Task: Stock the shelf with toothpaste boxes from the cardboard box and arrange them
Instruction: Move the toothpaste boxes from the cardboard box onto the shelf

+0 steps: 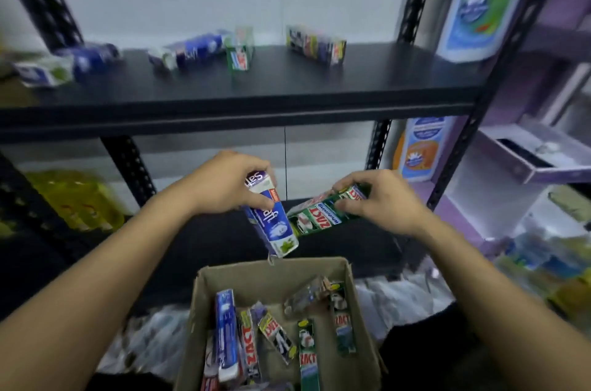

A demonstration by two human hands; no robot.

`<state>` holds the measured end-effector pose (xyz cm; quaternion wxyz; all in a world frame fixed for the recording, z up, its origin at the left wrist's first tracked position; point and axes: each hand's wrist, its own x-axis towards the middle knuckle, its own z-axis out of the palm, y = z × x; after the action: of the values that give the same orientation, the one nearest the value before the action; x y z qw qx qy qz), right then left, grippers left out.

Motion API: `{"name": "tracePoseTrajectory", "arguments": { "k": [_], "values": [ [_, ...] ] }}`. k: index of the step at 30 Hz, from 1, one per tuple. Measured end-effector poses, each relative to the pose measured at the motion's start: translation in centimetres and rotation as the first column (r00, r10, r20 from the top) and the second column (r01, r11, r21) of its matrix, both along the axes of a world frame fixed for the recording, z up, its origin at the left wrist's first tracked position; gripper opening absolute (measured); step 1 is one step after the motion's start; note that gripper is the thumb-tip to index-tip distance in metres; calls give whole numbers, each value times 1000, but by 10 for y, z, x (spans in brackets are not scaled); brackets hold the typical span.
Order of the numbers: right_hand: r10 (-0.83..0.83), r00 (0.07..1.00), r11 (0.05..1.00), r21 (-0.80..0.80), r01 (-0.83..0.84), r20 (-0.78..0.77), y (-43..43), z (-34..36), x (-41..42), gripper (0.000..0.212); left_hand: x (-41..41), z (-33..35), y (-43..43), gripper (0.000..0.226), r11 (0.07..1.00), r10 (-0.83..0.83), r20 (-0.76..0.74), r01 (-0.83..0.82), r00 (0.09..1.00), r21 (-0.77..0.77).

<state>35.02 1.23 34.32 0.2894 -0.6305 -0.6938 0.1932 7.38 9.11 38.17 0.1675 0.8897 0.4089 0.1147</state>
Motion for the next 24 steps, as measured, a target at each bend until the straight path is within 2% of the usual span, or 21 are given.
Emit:
{"name": "tracePoseTrajectory", "arguments": {
  "k": [3,7,10,15,18,21,22,24],
  "values": [
    [-45,999,988,144,47,-16,-12,59,19,18,9,58,-17,26,999,-34,96,32,995,26],
    [-72,982,944,307,124,-175,-23,114,41,18,19,117,-34,27,988,-49,186,20,981,156],
    [-31,934,915,367,170,-355,-24,145,60,20,26,153,-38,30,974,-49,258,-11,965,225],
    [-116,893,825,459,330,-434,-13,170,88,20,42,183,-31,27,953,-67,390,-58,918,299],
    [-323,866,686,536,491,-381,3,163,97,19,61,183,-18,26,915,-69,457,-126,887,382],
    [-487,836,567,637,522,-251,20,144,99,21,89,165,4,26,866,-94,543,-200,835,458],
    [-521,832,558,661,502,-191,29,134,103,23,101,156,12,26,854,-102,561,-217,822,474],
    [-561,826,606,653,454,-54,47,115,115,27,123,135,31,24,839,-106,581,-241,807,488]
  ]
}}
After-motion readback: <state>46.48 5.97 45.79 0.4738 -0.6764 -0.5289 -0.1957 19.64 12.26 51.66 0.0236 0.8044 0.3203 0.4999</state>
